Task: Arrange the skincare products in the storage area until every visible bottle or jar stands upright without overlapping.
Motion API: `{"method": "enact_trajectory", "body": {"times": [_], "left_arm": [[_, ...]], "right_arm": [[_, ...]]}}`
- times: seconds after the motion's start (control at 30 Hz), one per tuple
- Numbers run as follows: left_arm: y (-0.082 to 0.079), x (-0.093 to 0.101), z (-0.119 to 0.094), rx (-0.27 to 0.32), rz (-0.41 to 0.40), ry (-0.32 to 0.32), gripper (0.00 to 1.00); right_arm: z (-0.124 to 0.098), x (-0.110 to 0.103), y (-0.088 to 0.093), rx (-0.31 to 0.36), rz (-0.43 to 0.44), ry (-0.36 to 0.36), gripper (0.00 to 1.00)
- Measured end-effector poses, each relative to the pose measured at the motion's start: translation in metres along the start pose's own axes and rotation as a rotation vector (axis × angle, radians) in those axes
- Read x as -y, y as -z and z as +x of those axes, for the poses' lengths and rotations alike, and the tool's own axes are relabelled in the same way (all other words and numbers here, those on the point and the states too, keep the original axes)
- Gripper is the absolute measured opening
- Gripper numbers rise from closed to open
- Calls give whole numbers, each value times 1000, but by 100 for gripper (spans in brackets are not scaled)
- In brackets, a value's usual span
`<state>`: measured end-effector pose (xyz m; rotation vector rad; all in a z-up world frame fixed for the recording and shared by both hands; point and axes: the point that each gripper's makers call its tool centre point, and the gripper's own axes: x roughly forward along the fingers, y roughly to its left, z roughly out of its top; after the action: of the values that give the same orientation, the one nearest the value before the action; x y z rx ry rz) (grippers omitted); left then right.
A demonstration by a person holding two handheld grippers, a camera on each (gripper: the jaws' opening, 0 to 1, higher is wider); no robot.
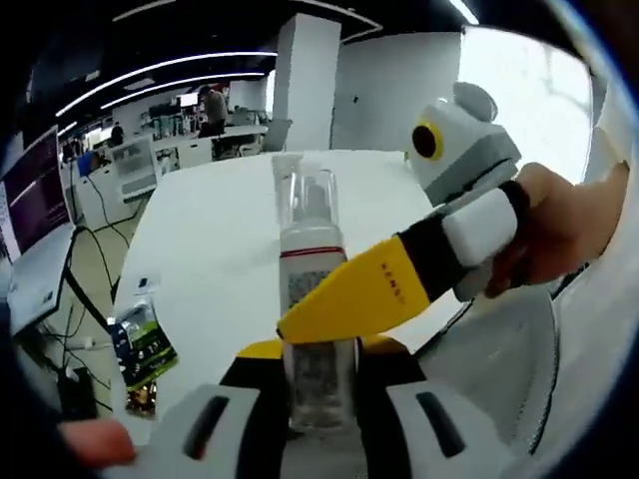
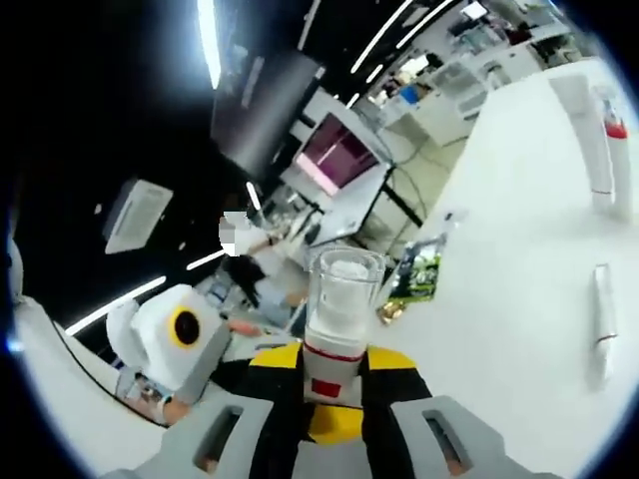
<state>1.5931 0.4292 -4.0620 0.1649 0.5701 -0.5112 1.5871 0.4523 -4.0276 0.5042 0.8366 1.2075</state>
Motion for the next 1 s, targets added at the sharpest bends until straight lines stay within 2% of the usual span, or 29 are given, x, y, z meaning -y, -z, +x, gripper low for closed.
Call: {"method": "enact_trajectory", "body": {"times": [0.17, 0.2, 0.27, 0.3, 0.37, 0.43, 0.47, 0.5, 0.53, 0.57, 0.63, 0.67, 0.73, 0.83, 0.9, 1.0], "left_arm": [[9, 2, 6, -15, -14, 44, 20], [15, -1, 6, -33, -5, 38, 20], [26, -8, 5, -68, 11, 27, 28], [33, -15, 4, -96, 47, 9, 31], [47, -28, 3, -152, 120, -27, 30], [59, -42, 2, -185, 158, -69, 34], [64, -49, 2, -201, 176, -89, 35], [74, -53, 3, -246, 193, -107, 36], [84, -57, 4, -291, 211, -125, 34], [87, -55, 8, -291, 250, -122, 31], [92, -50, 16, -291, 328, -117, 21], [95, -53, 15, -306, 293, -126, 16], [100, -59, 12, -335, 224, -143, 15], [112, -58, 12, -396, 234, -117, 17], [114, -58, 12, -403, 223, -117, 17], [119, -57, 11, -429, 219, -109, 9]], "right_arm": [[-6, 8, 0, 10, -38, 34, 16], [-9, 13, -3, 22, -40, 48, 16], [-14, 22, -9, 47, -46, 77, 16], [-18, 28, -13, 56, -51, 96, 16], [-25, 42, -22, 73, -63, 136, 17], [-35, 66, -32, 78, -95, 208, 17], [-37, 72, -35, 84, -98, 220, 17], [-38, 77, -38, 91, -101, 231, 17], [-40, 82, -41, 97, -105, 242, 17], [-41, 87, -44, 103, -108, 254, 17], [-44, 113, -53, 97, -162, 339, 17], [-43, 119, -56, 100, -168, 356, 17], [-41, 131, -62, 105, -180, 390, 17], [-37, 153, -72, 105, -217, 463, 17], [-31, 166, -77, 98, -222, 491, 17], [-27, 186, -87, 102, -224, 546, 17]]}}
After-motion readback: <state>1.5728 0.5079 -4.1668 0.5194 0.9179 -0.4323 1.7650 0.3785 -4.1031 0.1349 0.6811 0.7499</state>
